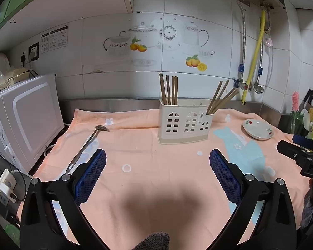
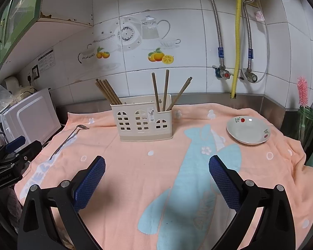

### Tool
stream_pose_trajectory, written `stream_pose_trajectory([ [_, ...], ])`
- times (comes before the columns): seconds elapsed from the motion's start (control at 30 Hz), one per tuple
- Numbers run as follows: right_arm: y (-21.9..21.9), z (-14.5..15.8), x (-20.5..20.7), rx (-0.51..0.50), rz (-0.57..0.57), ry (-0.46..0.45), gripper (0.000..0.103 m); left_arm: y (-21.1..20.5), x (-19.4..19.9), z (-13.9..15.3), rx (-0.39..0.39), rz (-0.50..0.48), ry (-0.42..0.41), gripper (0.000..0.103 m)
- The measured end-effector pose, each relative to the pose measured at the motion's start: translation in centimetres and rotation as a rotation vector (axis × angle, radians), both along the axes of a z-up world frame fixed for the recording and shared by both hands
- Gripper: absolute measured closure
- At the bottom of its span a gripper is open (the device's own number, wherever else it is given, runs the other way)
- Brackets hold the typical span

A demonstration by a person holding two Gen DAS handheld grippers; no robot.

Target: Organize utensils

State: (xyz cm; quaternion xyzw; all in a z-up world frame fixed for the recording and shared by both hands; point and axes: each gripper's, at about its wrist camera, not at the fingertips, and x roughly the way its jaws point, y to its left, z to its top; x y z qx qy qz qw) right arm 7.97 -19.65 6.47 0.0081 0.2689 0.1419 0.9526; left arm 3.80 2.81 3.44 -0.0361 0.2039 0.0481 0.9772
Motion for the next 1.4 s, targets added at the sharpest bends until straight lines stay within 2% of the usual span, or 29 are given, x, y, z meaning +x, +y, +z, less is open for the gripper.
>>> stream_pose_trajectory([
  [1.4, 0.4, 0.0, -0.3, -0.004, 0.01, 0.007, 0.007, -1.2, -0.6, 0.1, -0.001, -0.048, 0.004, 0.005],
])
